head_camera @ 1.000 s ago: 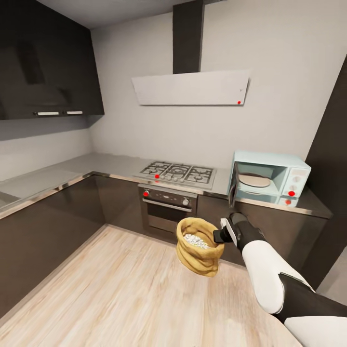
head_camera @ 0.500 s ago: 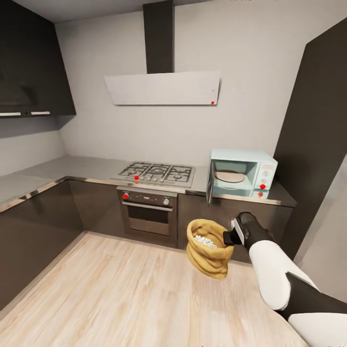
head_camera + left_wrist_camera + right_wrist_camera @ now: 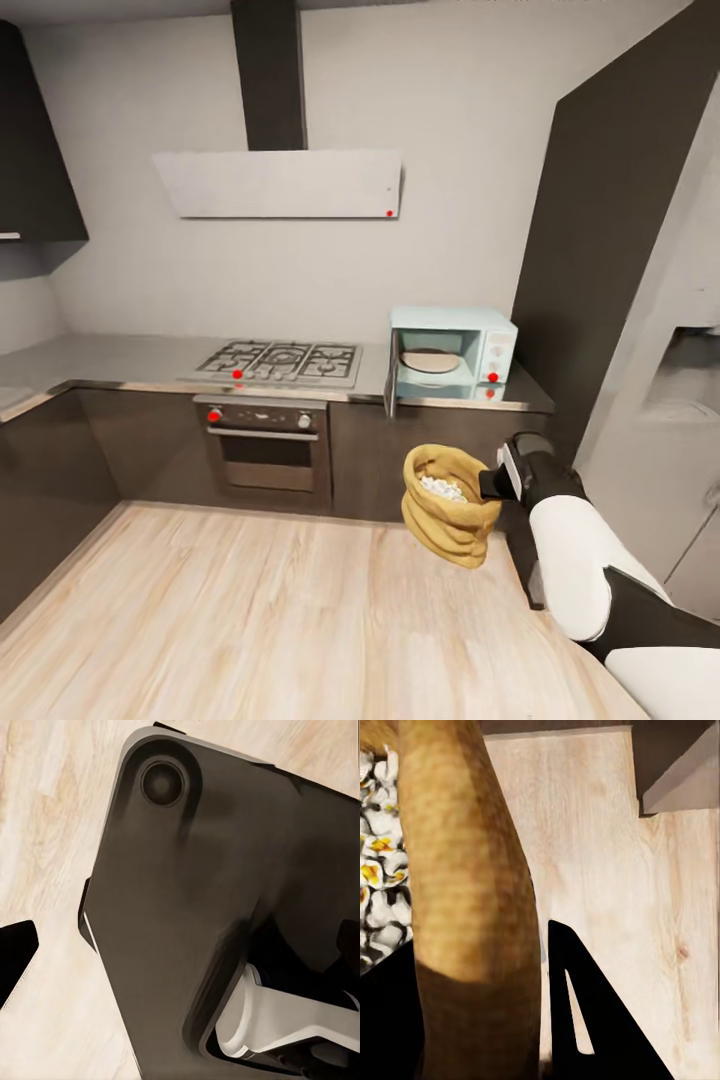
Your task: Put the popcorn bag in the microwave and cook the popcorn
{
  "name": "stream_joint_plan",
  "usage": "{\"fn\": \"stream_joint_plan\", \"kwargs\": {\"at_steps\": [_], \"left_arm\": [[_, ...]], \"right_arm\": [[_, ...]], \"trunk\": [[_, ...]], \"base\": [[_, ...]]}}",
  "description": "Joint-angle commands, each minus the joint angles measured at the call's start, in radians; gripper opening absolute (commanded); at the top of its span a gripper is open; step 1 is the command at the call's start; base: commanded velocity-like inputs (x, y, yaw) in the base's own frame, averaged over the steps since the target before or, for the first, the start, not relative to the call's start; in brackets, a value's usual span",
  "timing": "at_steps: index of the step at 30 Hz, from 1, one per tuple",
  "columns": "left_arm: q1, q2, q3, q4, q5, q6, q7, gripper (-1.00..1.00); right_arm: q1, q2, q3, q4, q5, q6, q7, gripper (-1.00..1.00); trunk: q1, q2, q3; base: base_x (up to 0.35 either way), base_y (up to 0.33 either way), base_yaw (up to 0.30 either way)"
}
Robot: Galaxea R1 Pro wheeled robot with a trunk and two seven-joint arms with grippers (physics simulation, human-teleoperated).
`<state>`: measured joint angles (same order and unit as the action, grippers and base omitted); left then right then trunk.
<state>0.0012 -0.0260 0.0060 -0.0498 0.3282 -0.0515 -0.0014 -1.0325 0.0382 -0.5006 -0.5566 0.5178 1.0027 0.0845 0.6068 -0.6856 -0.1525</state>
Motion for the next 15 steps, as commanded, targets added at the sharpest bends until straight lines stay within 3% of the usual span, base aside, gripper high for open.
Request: {"fn": "stream_joint_plan", "kwargs": {"at_steps": [1,10,15], "left_arm": [[0.0,0.0,0.0,-0.001,0.005,-0.002,0.0,1.0],[0.0,0.0,0.0,-0.001,0.004,-0.002,0.0,1.0],[0.0,0.0,0.0,-0.001,0.004,-0.002,0.0,1.0]], "right_arm": [[-0.001,0.002,-0.007,-0.005,0.01,0.009,0.009,-1.0],[-0.001,0.003,0.001,-0.009,0.012,0.036,0.008,-1.0],[-0.001,0.013,0.0,-0.009,0.008,0.033,0.019,-1.0]], "trunk": [[0.0,-0.001,-0.002],[0.0,-0.001,-0.002],[0.0,-0.001,-0.002]], "base": [[0.0,0.0,-0.287],[0.0,0.0,-0.285],[0.0,0.0,-0.064]]}}
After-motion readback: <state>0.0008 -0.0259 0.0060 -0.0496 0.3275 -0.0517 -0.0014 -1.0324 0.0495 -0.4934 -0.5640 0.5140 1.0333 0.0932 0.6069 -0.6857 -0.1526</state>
